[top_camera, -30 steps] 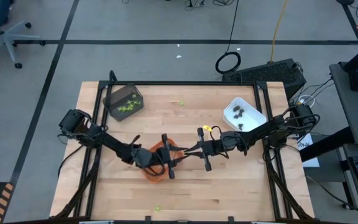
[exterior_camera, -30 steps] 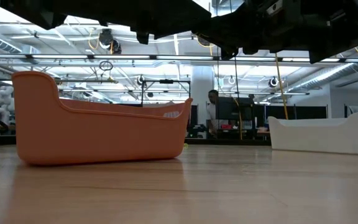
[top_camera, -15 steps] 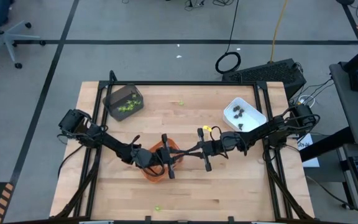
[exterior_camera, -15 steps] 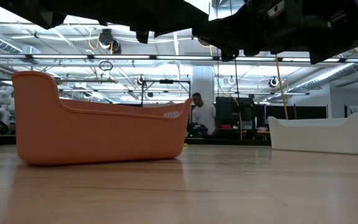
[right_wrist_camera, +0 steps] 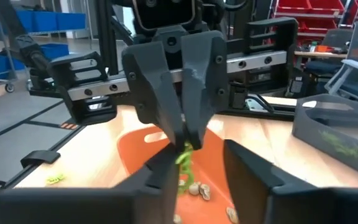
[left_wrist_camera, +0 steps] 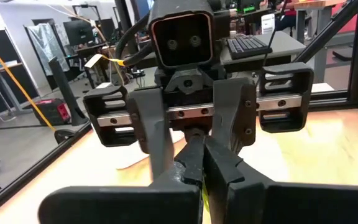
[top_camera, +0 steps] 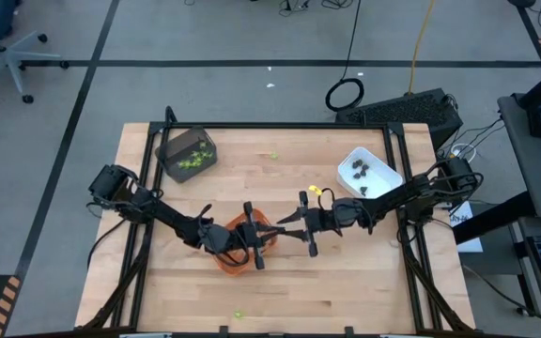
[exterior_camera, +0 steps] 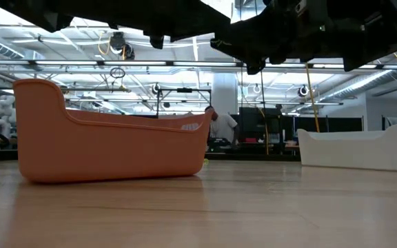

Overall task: Sort Halloween decoration
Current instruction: Put the green spider toy into the black bin

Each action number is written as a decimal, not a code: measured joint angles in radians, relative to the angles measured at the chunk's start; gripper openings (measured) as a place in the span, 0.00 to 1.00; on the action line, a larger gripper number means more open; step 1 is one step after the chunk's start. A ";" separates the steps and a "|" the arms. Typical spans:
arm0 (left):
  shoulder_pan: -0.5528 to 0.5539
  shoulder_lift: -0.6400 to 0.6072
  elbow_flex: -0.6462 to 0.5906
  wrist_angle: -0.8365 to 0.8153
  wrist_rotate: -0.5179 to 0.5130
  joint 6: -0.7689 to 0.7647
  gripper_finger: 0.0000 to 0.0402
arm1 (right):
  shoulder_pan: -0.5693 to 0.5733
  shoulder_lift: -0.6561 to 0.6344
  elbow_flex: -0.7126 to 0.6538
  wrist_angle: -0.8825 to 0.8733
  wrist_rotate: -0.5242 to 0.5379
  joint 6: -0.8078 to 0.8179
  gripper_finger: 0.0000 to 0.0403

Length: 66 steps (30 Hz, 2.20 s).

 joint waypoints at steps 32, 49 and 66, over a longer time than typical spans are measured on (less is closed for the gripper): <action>0.012 -0.477 -0.001 -0.644 -0.153 0.096 0.00 | 0.001 -0.001 0.002 -0.142 0.022 -0.043 0.53; 0.246 -0.710 -0.001 -1.246 -0.162 0.049 0.00 | 0.003 -0.001 0.001 -0.158 0.021 -0.096 0.53; 0.822 -0.738 -0.107 -1.475 0.091 -0.117 0.00 | 0.002 -0.001 0.001 -0.217 0.021 -0.065 0.53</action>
